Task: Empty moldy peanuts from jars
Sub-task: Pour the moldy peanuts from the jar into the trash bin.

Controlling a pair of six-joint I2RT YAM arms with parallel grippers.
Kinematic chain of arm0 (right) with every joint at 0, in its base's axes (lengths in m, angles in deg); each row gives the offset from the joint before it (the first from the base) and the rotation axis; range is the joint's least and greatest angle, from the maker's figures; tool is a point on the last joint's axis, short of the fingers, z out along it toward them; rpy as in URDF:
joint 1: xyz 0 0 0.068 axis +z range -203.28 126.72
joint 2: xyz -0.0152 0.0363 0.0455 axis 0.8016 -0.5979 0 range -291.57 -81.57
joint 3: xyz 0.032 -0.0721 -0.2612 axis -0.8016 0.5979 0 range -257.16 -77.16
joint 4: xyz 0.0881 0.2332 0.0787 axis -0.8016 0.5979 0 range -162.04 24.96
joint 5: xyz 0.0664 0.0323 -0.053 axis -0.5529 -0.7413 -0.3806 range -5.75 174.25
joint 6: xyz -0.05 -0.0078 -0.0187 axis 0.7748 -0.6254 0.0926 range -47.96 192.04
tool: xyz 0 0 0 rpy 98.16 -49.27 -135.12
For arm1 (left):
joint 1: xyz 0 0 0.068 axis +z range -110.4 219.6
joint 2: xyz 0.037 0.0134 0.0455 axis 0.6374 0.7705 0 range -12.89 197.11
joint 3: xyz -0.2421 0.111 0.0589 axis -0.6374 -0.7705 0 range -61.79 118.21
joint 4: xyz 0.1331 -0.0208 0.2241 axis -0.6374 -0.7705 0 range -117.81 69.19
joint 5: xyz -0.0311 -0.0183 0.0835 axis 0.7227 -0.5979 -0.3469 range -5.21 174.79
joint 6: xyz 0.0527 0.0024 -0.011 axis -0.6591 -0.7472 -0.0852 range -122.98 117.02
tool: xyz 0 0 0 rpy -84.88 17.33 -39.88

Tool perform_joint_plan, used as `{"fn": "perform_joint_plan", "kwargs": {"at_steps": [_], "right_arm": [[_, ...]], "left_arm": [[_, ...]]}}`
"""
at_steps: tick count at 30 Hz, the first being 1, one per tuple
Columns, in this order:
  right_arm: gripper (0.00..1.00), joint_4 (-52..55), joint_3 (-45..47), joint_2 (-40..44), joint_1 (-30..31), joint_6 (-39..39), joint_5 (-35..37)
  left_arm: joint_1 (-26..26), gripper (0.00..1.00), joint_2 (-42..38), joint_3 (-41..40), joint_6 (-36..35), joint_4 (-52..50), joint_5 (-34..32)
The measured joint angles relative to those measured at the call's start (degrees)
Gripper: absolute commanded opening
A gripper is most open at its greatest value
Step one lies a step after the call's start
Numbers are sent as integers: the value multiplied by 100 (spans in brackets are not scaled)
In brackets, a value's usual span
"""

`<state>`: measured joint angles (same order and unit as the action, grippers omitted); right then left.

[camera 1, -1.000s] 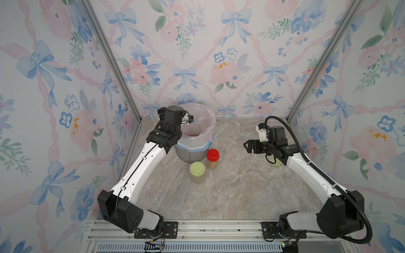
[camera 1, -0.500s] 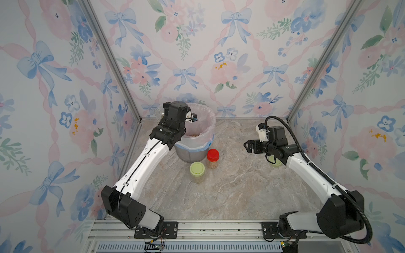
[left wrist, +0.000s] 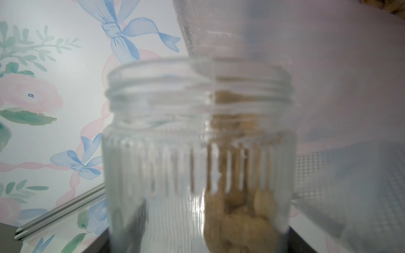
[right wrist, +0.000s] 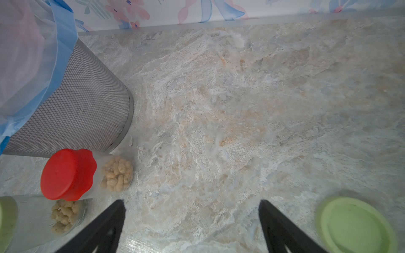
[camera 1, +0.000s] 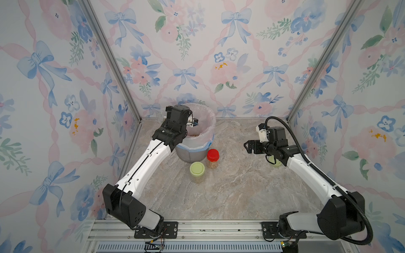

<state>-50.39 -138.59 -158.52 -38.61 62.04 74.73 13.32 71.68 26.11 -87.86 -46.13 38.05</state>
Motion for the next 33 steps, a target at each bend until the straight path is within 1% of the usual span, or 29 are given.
{"fn": "perform_joint_plan", "kwargs": {"at_steps": [2, 4, 8, 11, 22, 28, 33], "right_arm": [[97, -22, 0, 0, 0, -4, -17], [97, -24, 0, 7, 0, -4, -20], [97, -35, 68, 107, 0, -4, -17], [97, -52, 74, 138, 2, -4, -22], [97, -92, 76, 153, 7, -39, -37], [97, -142, 94, 205, 7, -46, -72], [97, -444, 101, 173, 11, -221, -264]], "left_arm": [[-131, 0, -15, -146, -2, 59, 7], [-181, 0, -103, -468, -4, 116, 55], [9, 0, -330, -872, -17, 109, 74], [83, 0, -348, -831, -20, 144, 61], [-83, 0, -74, -219, -249, 122, 72], [-105, 0, -151, -411, -358, 118, 72], [-37, 0, -151, -457, -396, 83, 96]]}}
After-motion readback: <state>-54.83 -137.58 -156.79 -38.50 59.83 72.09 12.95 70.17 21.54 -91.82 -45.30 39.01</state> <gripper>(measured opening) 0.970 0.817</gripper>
